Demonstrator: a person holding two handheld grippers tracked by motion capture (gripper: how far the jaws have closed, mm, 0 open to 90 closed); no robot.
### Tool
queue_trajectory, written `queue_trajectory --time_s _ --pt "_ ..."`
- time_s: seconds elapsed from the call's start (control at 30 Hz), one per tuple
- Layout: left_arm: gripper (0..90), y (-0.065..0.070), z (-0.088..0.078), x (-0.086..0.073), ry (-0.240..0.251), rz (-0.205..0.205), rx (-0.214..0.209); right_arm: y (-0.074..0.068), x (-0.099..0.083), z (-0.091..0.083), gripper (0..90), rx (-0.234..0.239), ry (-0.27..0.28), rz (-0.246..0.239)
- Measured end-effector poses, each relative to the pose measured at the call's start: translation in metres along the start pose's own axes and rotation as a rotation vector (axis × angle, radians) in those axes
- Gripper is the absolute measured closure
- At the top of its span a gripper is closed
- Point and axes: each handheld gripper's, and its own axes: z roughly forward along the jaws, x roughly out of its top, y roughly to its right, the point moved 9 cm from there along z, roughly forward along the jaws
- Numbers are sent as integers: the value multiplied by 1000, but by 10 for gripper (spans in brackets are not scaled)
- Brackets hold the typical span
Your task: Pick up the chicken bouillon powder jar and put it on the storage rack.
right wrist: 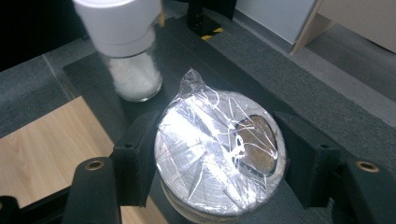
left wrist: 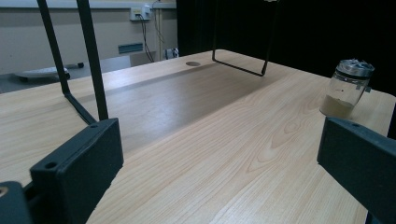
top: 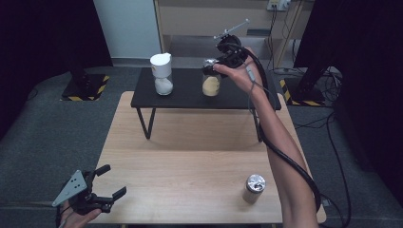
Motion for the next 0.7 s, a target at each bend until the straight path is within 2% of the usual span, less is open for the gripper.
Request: queue_trajectory --time_s 0.37,0.7 --pt "0 -1 0 0 5 -3 -4 7 2 12 353 -56 4 38" --pt "0 -1 0 0 4 0 -5 9 0 24 354 -52 -16 48"
